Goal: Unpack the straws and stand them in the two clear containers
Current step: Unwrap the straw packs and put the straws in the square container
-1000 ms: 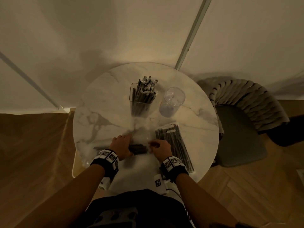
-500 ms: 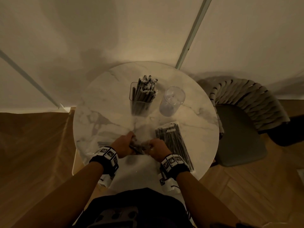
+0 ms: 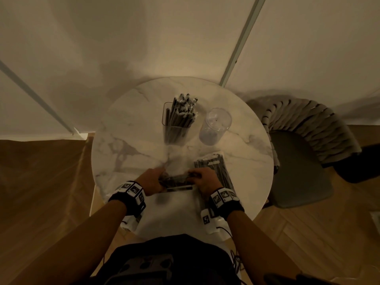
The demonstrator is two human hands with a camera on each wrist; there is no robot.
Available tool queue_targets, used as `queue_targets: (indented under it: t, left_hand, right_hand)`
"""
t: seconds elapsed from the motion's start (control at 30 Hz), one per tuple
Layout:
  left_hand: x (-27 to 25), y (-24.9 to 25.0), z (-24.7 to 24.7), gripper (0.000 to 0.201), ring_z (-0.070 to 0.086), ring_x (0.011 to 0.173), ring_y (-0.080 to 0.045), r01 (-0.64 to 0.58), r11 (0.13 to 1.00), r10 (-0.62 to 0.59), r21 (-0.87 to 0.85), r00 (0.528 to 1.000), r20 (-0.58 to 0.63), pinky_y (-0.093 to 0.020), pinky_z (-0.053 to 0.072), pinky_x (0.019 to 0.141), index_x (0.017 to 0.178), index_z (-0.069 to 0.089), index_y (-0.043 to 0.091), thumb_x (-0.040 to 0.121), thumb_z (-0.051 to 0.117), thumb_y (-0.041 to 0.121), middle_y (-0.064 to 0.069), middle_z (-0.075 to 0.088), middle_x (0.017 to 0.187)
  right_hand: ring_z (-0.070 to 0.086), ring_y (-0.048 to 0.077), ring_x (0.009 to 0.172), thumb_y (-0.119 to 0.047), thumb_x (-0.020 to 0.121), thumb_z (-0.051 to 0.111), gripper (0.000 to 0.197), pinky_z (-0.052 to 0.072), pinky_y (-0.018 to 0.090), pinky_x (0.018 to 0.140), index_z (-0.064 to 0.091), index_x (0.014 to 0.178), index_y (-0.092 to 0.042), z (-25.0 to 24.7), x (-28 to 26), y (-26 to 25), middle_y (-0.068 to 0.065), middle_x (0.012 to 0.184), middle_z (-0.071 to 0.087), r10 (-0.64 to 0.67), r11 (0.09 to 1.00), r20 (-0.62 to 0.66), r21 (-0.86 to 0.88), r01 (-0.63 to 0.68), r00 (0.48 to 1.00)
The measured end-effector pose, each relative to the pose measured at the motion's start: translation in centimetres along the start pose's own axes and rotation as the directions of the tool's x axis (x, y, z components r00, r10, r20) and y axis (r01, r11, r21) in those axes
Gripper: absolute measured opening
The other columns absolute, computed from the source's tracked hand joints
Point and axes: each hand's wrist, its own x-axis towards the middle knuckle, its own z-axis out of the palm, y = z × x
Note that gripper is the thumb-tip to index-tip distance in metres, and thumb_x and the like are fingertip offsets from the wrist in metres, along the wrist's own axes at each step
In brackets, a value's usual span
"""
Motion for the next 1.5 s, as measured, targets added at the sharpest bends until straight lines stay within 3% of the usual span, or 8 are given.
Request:
queue_targets:
  t: [0.27,0.43,0.73,0.87,1.0,1.13,1.3,1.5]
  left_hand:
    - [0.4,0.1,-0.1,0.043,0.060,0.102,-0.024,0.039,0.996,-0.039,0.082,0.999,0.003,-0.030,0.044,0.084,0.112,0.060,0.026,0.074,0.078,0.033,-0.002,0.064,0.111]
    - [0.3,-0.3,-0.3,0.048,0.062,0.101,-0.026,0.066,0.991,-0.059,0.119,0.996,-0.061,-0.038,0.047,0.090,0.108,0.058,0.031,0.066,0.077,0.043,0.000,0.066,0.109]
    - [0.5,0.0,-0.6,0.091,0.044,0.120,-0.027,0.124,0.947,-0.088,0.298,0.987,-0.132,-0.043,0.035,0.102,0.140,0.036,0.026,0.064,0.076,0.056,-0.002,0.048,0.134]
    - [0.6,0.0,-0.8,0.105,0.038,0.129,-0.030,0.097,0.950,-0.057,0.298,0.989,-0.138,-0.044,0.031,0.108,0.148,0.027,0.025,0.063,0.079,0.058,-0.005,0.040,0.143]
    - [0.3,1.2,-1.0,0.125,0.026,0.139,-0.030,0.010,0.984,0.027,0.179,0.978,-0.207,-0.046,0.026,0.115,0.154,0.014,0.022,0.058,0.072,0.077,-0.007,0.028,0.153]
    - [0.1,3.6,-1.9,0.123,0.024,0.140,-0.024,-0.107,0.993,0.116,0.046,0.937,-0.329,-0.042,0.029,0.115,0.154,0.012,0.022,0.062,0.063,0.085,-0.004,0.026,0.155]
    - [0.0,5.4,-2.7,0.104,0.027,0.142,-0.022,-0.236,0.971,0.200,-0.046,0.899,-0.390,-0.038,0.030,0.115,0.154,0.016,0.019,0.077,0.060,0.073,-0.005,0.026,0.156]
    - [-0.8,8.4,-2.8,0.122,0.046,0.125,-0.009,-0.365,0.929,0.299,-0.057,0.834,-0.463,-0.028,0.042,0.103,0.153,0.014,0.028,0.058,0.074,0.079,0.006,0.036,0.146]
  right_hand:
    - [0.065,0.012,0.089,-0.017,0.087,0.072,0.020,0.047,0.021,0.088,0.077,0.106,-0.017,-1.6,-0.2,-0.8,0.004,0.103,0.073,-0.042,0.999,-0.077,-0.025,0.040,0.996]
    - [0.065,0.002,0.058,-0.007,0.090,0.066,0.019,0.056,0.024,0.056,0.076,0.105,-0.013,-4.2,-0.2,-0.9,0.004,0.092,0.074,0.038,0.995,-0.095,0.096,-0.028,0.995]
    - [0.071,0.019,0.059,-0.008,0.087,0.071,0.017,0.060,0.027,0.067,0.078,0.097,-0.020,-12.8,-1.0,-0.7,0.007,0.072,0.074,0.098,0.992,-0.182,-0.061,-0.111,0.978]
    - [0.070,0.017,0.058,-0.009,0.088,0.070,0.016,0.055,0.019,0.059,0.077,0.094,-0.021,-16.8,-1.9,-2.0,0.005,0.069,0.073,0.110,0.983,-0.208,-0.121,-0.137,0.972]
    - [0.069,0.012,0.060,-0.005,0.089,0.068,0.016,0.059,0.021,0.063,0.076,0.097,-0.017,-19.7,-3.0,-3.8,0.006,0.072,0.072,0.079,0.987,-0.262,-0.116,-0.112,0.962]
    - [0.067,0.006,0.056,-0.006,0.091,0.067,0.018,0.057,0.014,0.062,0.074,0.101,-0.019,-21.4,-3.8,-5.4,0.004,0.071,0.071,0.038,0.990,-0.290,-0.116,-0.075,0.956]
    - [0.069,0.012,0.059,-0.008,0.090,0.068,0.018,0.052,0.009,0.060,0.075,0.103,-0.018,-22.1,-4.4,-7.3,0.004,0.071,0.073,-0.008,0.991,-0.293,-0.133,-0.033,0.956]
    - [0.070,0.011,0.059,-0.008,0.089,0.070,0.017,0.058,0.019,0.063,0.078,0.100,-0.018,-20.2,-4.0,-8.5,-0.003,0.068,0.073,-0.041,0.982,-0.152,-0.191,0.011,0.988]
